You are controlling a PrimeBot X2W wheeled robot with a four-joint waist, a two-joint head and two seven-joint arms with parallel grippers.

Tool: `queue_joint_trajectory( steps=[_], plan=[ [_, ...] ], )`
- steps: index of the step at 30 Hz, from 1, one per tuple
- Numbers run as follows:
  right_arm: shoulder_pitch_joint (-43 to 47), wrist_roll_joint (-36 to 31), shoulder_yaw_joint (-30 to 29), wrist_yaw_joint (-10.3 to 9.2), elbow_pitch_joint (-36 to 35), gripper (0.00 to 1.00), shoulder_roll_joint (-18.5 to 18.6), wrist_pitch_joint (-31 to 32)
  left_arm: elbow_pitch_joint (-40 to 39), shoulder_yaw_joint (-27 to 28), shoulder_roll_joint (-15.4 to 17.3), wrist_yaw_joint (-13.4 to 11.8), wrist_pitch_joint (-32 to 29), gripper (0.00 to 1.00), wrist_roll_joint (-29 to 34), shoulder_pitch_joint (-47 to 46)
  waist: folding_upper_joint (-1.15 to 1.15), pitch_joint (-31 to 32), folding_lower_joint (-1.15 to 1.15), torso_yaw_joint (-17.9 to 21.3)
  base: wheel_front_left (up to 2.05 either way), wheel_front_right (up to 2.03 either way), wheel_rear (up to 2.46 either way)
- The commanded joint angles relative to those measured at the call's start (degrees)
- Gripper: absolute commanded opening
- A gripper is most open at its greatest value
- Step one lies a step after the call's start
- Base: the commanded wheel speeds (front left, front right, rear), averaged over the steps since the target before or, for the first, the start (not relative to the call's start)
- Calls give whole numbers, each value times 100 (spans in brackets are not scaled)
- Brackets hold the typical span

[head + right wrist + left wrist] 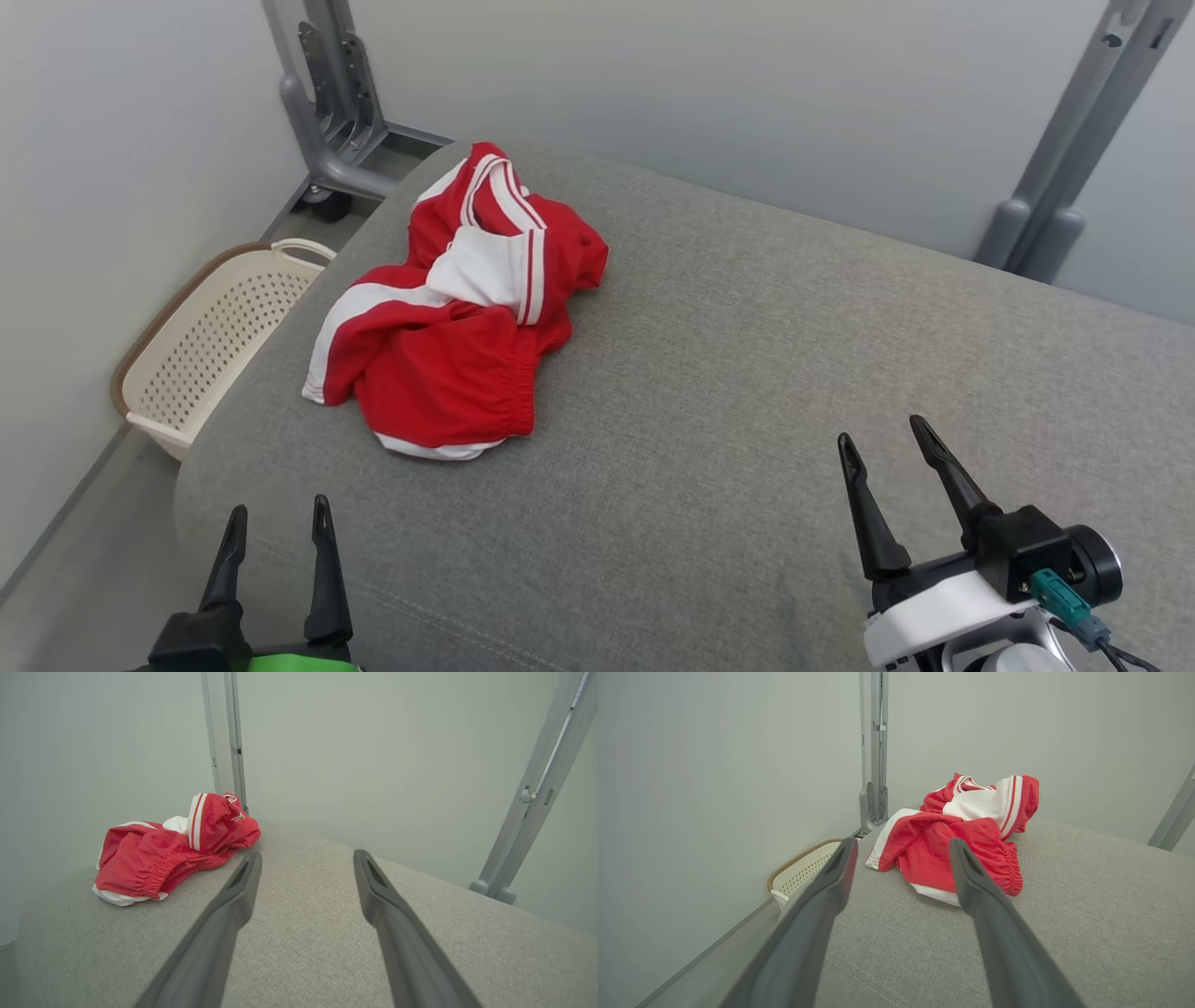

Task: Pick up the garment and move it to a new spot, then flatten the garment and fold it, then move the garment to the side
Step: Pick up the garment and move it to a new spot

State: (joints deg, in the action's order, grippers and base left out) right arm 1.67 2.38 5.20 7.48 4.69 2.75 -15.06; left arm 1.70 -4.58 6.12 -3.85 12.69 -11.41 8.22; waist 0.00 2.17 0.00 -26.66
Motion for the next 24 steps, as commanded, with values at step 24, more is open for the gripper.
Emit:
queue_joint_trajectory(
  steps=[24],
  plan=[
    [-367,-267,-147,2,-40,100,25,-19,735,-130,946,684,-1155,100,-79,-2103,0,-588,0,372,0,0,0]
  ],
)
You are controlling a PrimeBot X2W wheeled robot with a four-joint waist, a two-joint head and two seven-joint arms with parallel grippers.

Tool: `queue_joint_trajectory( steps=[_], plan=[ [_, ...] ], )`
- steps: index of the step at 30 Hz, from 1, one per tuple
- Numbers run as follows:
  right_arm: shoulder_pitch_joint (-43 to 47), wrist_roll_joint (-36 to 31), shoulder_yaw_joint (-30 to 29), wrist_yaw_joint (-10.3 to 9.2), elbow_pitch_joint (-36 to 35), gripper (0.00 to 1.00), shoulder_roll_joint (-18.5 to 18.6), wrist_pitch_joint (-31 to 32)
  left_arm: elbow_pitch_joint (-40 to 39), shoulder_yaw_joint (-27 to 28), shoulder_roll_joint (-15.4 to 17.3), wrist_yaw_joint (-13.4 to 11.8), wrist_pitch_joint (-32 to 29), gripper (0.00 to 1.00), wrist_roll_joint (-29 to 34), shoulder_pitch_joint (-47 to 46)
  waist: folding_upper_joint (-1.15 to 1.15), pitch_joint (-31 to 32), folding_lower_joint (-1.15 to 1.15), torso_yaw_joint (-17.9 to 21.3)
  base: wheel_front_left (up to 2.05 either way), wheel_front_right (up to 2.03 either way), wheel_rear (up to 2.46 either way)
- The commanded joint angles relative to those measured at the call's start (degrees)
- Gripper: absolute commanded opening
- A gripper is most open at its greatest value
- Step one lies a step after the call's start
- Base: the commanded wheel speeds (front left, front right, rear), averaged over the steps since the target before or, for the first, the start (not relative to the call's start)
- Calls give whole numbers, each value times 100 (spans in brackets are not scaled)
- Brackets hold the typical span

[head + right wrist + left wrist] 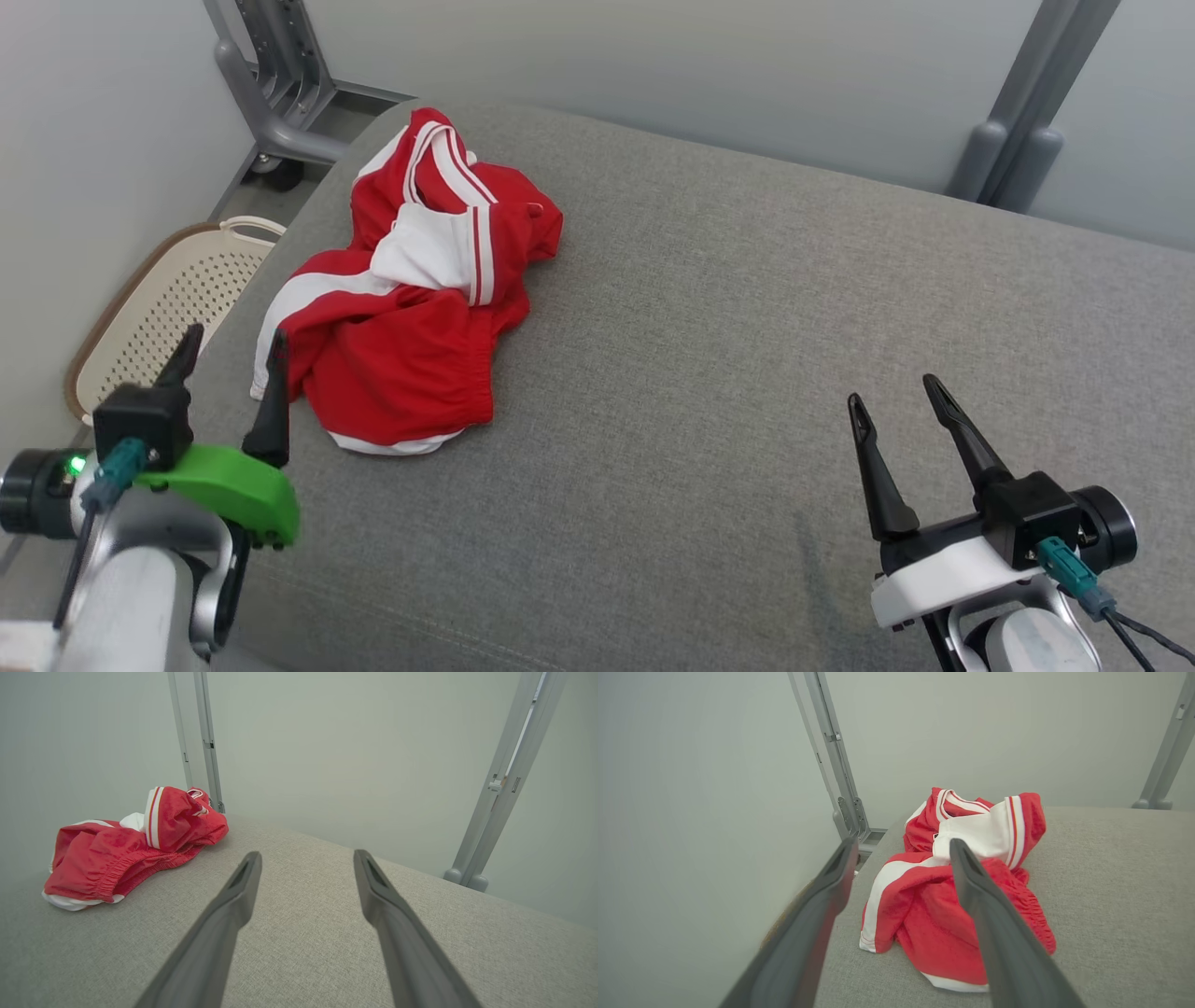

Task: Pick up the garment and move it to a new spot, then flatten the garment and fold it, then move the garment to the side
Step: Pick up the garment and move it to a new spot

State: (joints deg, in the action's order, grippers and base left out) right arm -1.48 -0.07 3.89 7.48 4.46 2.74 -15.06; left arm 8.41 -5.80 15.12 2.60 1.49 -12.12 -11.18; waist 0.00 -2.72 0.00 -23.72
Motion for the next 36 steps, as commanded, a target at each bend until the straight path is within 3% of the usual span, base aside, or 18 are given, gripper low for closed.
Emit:
queue_joint_trajectory(
  steps=[1,8,15,20,36],
  plan=[
    [-82,-45,-17,2,-13,100,25,-19,216,-42,87,99,-121,100,-30,-335,0,-144,0,103,0,0,0],
    [-302,-202,-23,2,-41,100,27,-19,1429,-412,288,399,-553,100,-182,-1381,0,-550,0,327,0,0,0],
    [-499,-357,-81,2,-106,100,26,6,2438,-744,348,479,-833,100,-657,-2045,0,-990,0,534,0,0,0],
    [-604,-438,-74,1,-183,100,27,27,2740,-1109,369,489,-911,100,-978,-2254,0,-1236,0,650,0,0,0],
    [-898,-541,39,2,-299,100,25,20,3676,-2209,951,487,-1409,100,-1978,-2776,0,-1723,0,1234,0,0,0]
  ],
)
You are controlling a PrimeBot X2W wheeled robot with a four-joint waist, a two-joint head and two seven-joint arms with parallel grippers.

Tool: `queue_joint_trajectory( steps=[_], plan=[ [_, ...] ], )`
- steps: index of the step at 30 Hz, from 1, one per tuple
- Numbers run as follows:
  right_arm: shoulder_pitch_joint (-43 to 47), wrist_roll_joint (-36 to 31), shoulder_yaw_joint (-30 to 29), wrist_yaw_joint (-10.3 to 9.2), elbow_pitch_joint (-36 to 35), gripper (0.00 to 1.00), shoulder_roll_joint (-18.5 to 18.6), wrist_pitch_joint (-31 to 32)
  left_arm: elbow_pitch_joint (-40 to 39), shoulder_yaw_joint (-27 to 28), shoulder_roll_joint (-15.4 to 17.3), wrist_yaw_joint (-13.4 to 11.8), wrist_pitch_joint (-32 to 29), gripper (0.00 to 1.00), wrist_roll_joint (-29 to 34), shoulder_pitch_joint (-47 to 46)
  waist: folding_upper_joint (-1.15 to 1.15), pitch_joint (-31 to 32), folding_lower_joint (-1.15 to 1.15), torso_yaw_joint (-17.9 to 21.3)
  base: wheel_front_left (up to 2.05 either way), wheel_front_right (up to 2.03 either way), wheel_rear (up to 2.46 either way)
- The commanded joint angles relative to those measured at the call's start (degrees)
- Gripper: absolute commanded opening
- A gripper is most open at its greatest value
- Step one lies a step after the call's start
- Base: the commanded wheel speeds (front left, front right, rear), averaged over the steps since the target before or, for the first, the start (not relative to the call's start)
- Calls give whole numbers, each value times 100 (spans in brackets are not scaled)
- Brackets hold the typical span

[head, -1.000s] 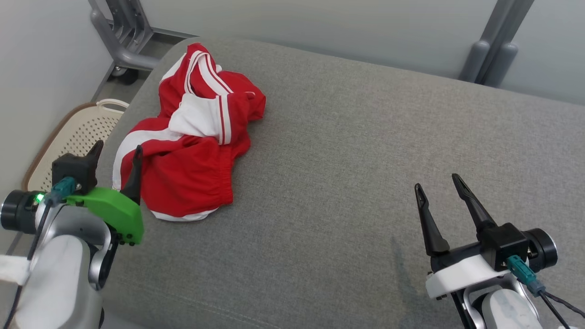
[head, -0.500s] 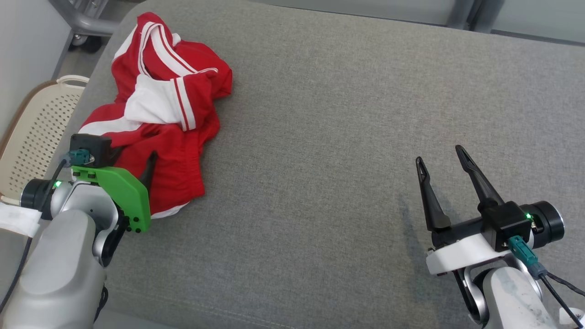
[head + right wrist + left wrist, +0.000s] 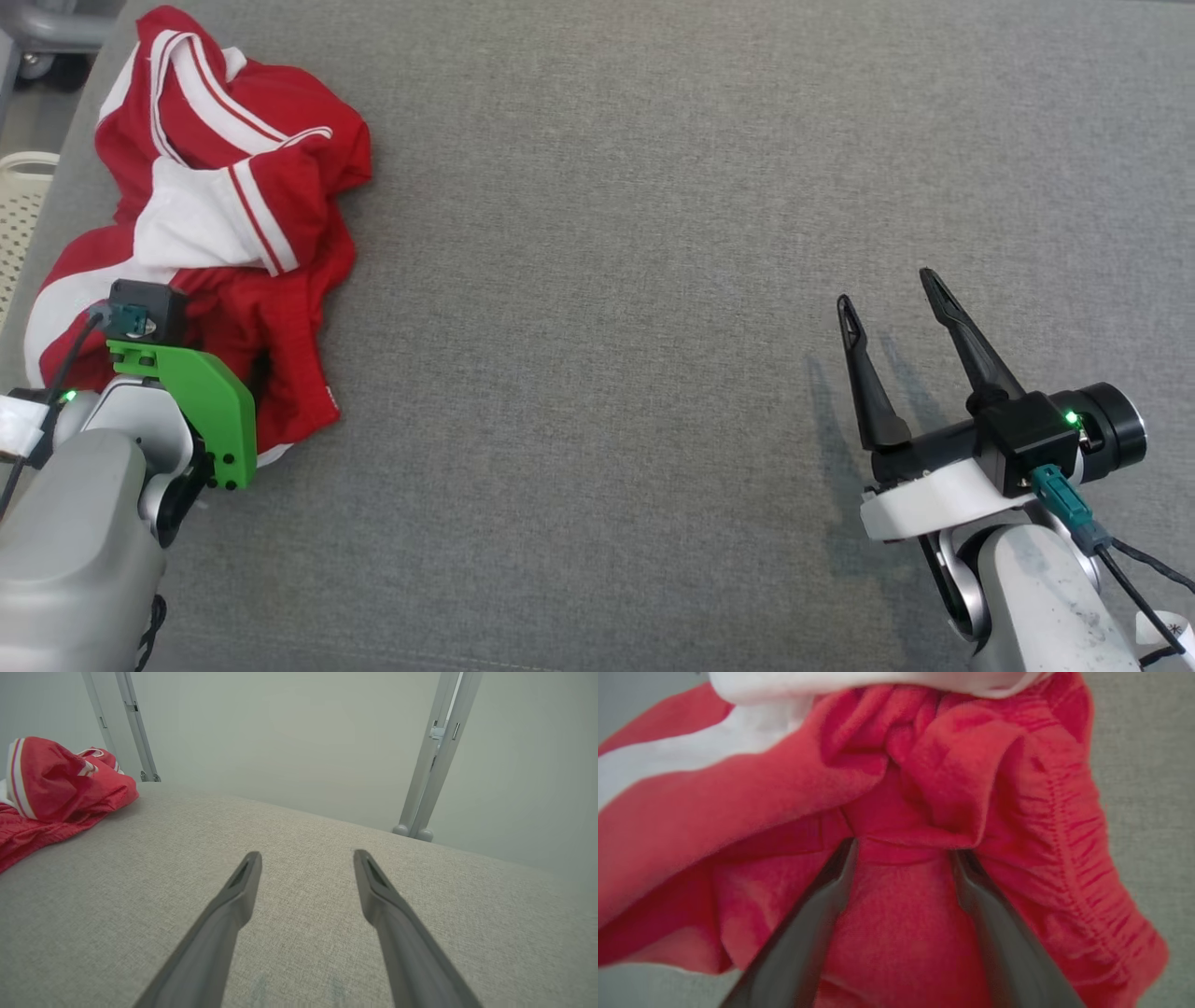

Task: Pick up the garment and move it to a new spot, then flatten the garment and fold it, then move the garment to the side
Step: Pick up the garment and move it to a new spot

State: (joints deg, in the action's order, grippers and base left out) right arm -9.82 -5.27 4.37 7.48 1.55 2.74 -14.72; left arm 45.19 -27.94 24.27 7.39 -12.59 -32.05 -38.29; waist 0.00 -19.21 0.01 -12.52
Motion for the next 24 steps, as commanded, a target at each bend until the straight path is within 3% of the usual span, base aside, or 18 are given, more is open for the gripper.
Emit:
queue_joint_trajectory(
  steps=[1,4,5,7,17,24],
  plan=[
    [-66,-14,-1,2,-1,100,26,-16,87,-62,49,8,-55,100,11,-53,0,-71,-1,145,0,0,0],
    [-67,14,3,2,24,100,25,-27,286,-164,56,9,-151,100,-121,-42,0,-67,-1,213,0,0,0],
    [-68,18,-3,2,30,100,25,-30,322,-189,54,9,-154,49,-153,-47,0,-63,-1,227,0,0,0],
    [-69,35,-8,2,43,100,25,-37,365,-246,56,9,-103,0,-227,-54,0,-50,-1,247,0,0,0],
    [52,149,-22,2,183,100,26,-47,181,-699,262,9,197,0,-556,-127,0,285,-1,151,0,0,0],
    [131,288,-6,2,267,100,26,-54,-305,-1040,612,9,484,0,-635,-288,0,614,-1,72,0,0,0]
  ],
)
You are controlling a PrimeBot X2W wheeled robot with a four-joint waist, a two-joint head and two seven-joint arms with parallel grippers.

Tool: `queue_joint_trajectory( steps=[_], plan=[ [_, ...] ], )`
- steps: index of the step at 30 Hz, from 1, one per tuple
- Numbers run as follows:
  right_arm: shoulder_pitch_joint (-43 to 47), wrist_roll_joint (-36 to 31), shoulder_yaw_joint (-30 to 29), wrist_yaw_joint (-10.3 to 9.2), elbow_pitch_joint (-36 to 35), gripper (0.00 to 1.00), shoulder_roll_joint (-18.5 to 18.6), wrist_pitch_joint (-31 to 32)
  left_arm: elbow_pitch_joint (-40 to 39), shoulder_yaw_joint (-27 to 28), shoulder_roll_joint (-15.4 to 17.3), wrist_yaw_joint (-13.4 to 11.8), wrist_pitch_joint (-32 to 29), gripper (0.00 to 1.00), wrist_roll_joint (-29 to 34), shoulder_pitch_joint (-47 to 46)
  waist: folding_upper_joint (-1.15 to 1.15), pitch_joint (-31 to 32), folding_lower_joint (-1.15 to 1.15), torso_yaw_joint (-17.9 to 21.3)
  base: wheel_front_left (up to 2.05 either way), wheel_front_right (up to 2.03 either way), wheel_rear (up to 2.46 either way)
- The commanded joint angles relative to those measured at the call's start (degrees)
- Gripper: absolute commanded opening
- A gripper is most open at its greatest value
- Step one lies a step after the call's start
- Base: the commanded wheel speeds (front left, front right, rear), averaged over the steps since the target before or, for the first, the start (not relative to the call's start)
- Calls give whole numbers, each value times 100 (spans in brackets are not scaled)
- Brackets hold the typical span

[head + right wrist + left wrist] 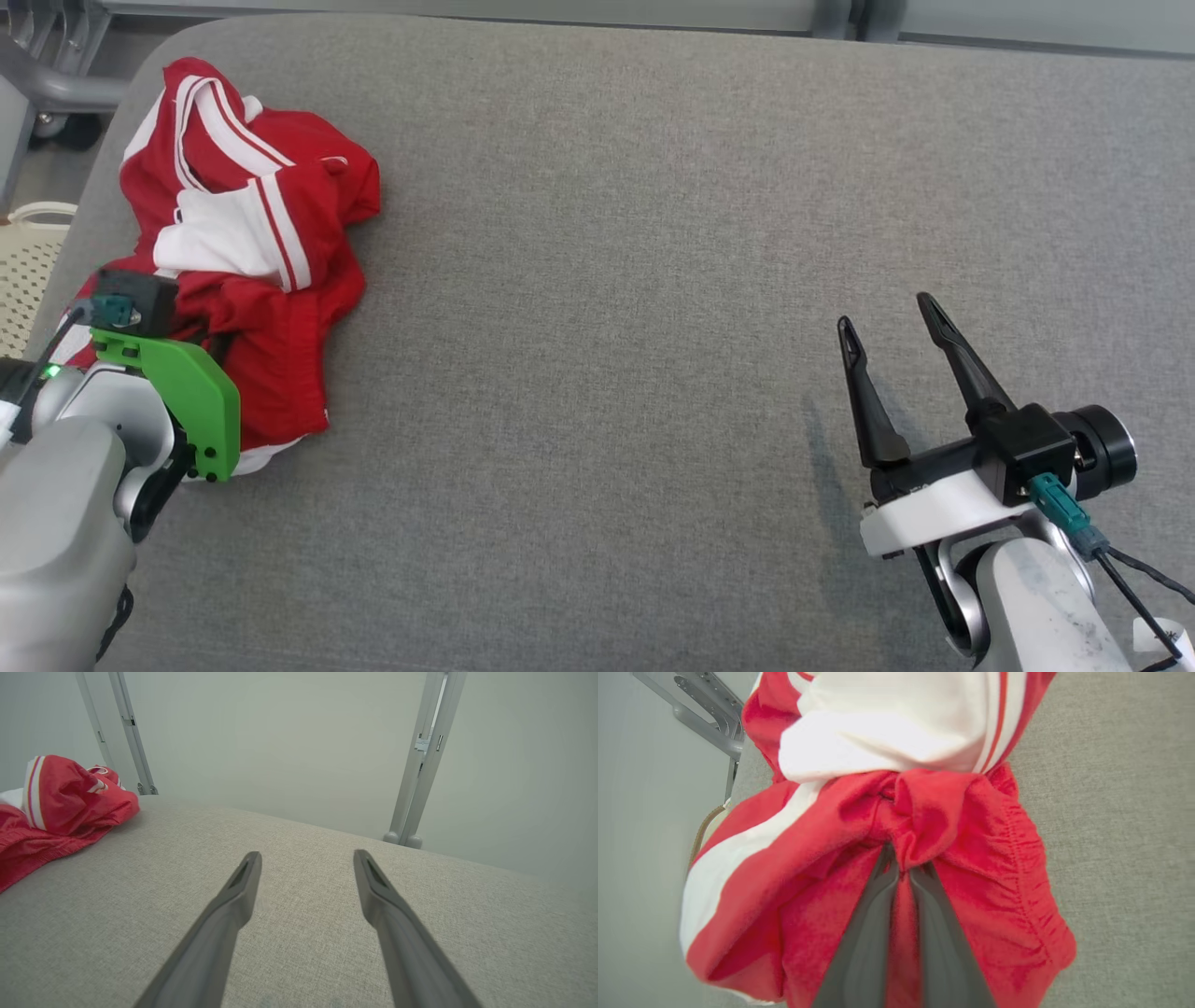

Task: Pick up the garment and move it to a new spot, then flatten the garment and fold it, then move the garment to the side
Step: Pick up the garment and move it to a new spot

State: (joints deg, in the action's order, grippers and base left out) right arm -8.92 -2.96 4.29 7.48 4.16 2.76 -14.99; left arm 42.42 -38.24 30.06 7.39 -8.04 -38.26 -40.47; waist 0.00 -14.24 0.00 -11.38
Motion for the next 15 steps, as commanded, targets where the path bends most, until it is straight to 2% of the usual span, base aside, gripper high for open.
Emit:
queue_joint_trajectory(
  steps=[1,12,15],
  plan=[
    [52,78,8,2,12,100,22,-26,-100,-38,92,9,42,0,-44,-89,0,168,0,-42,0,0,0],
    [204,230,-76,2,-18,100,23,-25,-959,-213,469,9,215,0,-172,-280,0,560,0,95,0,0,0],
    [281,250,-103,2,-22,100,23,-25,-1245,-224,476,-29,212,0,-138,-291,0,650,0,169,0,0,0]
  ],
)
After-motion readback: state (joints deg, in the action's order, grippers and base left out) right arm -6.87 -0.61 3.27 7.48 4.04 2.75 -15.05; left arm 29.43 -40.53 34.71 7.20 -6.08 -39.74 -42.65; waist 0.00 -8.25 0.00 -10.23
